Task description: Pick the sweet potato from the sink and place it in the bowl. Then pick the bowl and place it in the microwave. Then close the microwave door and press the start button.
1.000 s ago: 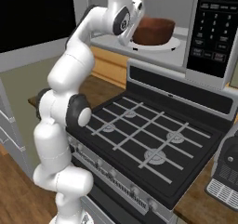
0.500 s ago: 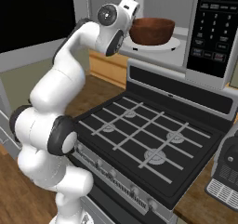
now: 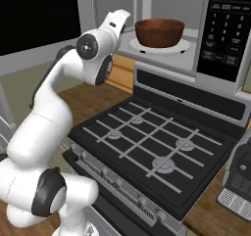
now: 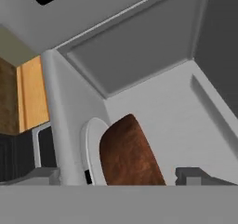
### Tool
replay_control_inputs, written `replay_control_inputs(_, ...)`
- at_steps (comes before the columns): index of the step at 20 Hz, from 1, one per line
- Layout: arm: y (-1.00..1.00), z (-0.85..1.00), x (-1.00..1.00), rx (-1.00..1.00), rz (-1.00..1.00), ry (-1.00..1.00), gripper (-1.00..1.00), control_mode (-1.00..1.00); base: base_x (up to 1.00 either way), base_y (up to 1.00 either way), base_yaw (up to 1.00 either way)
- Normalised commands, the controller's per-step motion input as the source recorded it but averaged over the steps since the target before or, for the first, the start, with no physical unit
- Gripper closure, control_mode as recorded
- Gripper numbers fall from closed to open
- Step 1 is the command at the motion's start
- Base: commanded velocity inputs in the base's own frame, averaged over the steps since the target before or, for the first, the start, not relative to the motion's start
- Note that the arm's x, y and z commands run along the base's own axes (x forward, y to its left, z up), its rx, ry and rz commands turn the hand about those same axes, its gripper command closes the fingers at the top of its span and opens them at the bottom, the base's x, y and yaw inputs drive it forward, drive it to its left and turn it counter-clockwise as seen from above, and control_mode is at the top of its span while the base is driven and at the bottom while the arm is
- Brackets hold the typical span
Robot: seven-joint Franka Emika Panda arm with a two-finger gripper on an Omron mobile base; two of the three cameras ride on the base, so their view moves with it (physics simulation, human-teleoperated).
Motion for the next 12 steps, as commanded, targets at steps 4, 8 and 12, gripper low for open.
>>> replay_control_inputs(4,0.17,0.30,-1.00,-0.01,0.04,0.07,-1.00,-1.00,0.00,0.00,0.00)
replay_control_inputs(8,0.04,0.13,-1.00,-0.05,0.00,0.10,-1.00,-1.00,0.00,0.00,0.00)
replay_control_inputs(12,0.46,0.05,-1.00,-0.08,0.00,0.02,-1.00,-1.00,0.00,0.00,0.00)
